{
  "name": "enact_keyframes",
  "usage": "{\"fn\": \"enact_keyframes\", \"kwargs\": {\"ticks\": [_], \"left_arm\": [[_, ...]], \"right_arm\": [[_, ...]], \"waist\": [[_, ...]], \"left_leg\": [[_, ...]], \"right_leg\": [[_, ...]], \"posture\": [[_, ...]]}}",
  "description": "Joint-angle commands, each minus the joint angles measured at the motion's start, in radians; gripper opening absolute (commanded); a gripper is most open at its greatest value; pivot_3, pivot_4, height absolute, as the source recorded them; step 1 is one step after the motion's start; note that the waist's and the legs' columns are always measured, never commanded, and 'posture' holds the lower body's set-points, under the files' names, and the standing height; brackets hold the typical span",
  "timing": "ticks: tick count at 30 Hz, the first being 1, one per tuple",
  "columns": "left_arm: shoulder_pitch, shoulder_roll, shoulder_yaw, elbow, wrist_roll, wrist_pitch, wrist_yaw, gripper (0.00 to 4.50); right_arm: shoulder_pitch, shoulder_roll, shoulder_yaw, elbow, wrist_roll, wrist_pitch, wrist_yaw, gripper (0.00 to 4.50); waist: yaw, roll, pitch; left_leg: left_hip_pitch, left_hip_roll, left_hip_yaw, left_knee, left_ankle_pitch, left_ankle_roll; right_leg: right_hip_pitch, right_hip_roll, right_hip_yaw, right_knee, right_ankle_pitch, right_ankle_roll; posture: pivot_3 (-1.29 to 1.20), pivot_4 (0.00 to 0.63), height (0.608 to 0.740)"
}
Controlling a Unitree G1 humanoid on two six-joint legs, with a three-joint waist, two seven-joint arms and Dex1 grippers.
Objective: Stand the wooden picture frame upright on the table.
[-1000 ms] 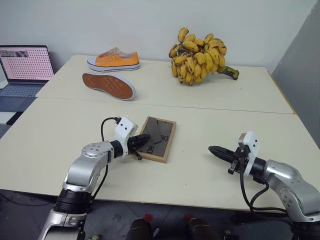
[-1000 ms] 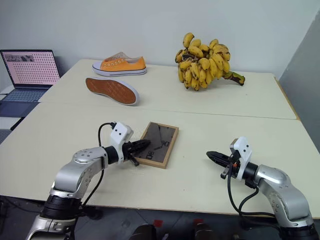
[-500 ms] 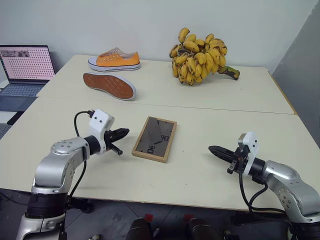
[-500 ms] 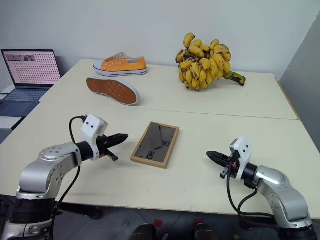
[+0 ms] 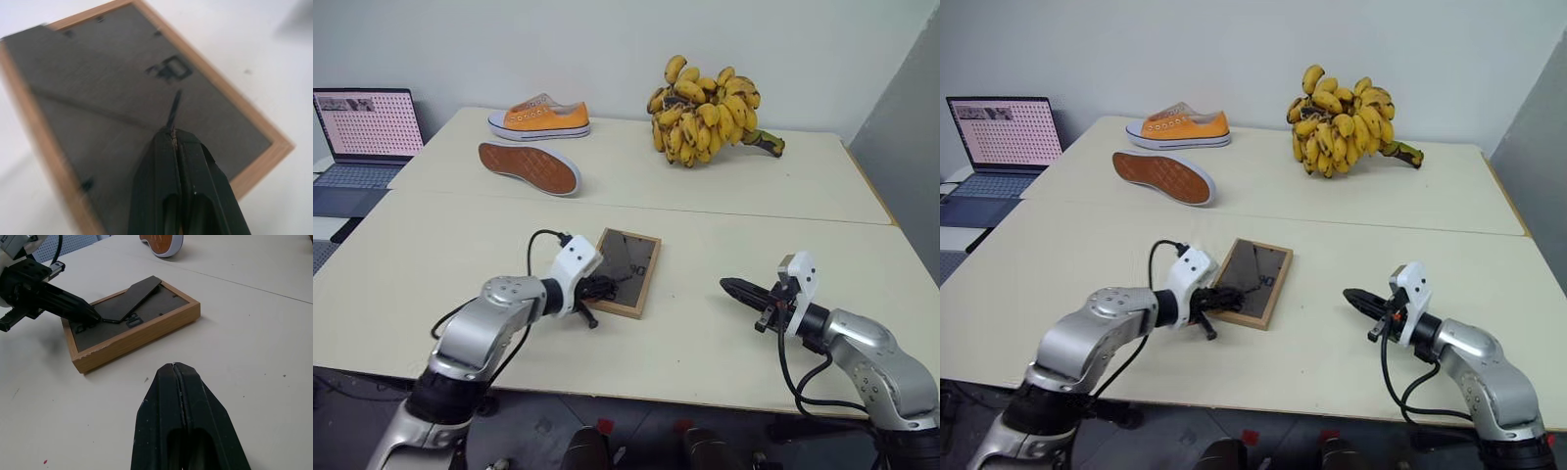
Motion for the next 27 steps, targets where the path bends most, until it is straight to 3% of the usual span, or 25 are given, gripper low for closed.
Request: {"fn": "enact_keyframes", "kwargs": {"ticks": [1, 11, 20, 23, 27], "left_arm": [[-0.021, 0.002, -0.006, -0.004, 0.009, -0.015, -0.003, 0.04], [-0.003, 0.061, 0.059, -0.027, -0.021, 0.012, -0.03, 0.04], [-0.05, 0.126, 0.415, -0.057, -0.424, 0.247, -0.18, 0.04], [-0.063, 0.17, 0.459, 0.024, -0.438, 0.267, -0.176, 0.04], [-0.012, 0.266, 0.416, 0.103, -0.382, 0.213, -0.226, 0.04]], "right_arm": [[-0.003, 0.002, -0.017, -0.031, 0.003, -0.019, -0.006, 0.0], [-0.008, 0.011, -0.004, -0.027, 0.0, -0.024, -0.013, 0.0], [-0.018, 0.02, 0.013, -0.006, -0.01, -0.029, -0.006, 0.0], [-0.017, 0.026, 0.015, -0.008, -0.011, -0.027, -0.006, 0.0], [-0.02, 0.028, 0.015, -0.006, -0.015, -0.025, -0.002, 0.0]], "waist": [[-0.001, 0.0, 0.0], [-0.001, 0.0, 0.0], [-0.003, 0.001, 0.001], [-0.003, 0.001, 0.001], [-0.008, 0.001, 0.001]], "left_leg": [[0.0, 0.0, 0.0, 0.0, 0.0, 0.0], [0.0, 0.0, 0.0, 0.0, 0.0, 0.0], [-0.001, 0.0, 0.0, 0.0, 0.0, 0.0], [-0.001, 0.0, -0.001, 0.0, 0.0, 0.0], [0.0, 0.0, 0.0, 0.0, 0.0, 0.0]], "right_leg": [[0.0, 0.0, 0.0, 0.0, 0.0, 0.0], [0.0, 0.0, 0.0, 0.0, 0.0, 0.0], [-0.001, 0.0, -0.001, 0.0, 0.0, 0.0], [-0.001, 0.0, -0.001, 0.0, -0.001, 0.001], [-0.001, 0.0, 0.0, 0.0, -0.001, 0.001]], "posture": [[0.0, 0.15, 0.74], [0.0, 0.15, 0.74], [0.0, 0.15, 0.74], [0.0, 0.15, 0.74], [0.0, 0.15, 0.74]]}}
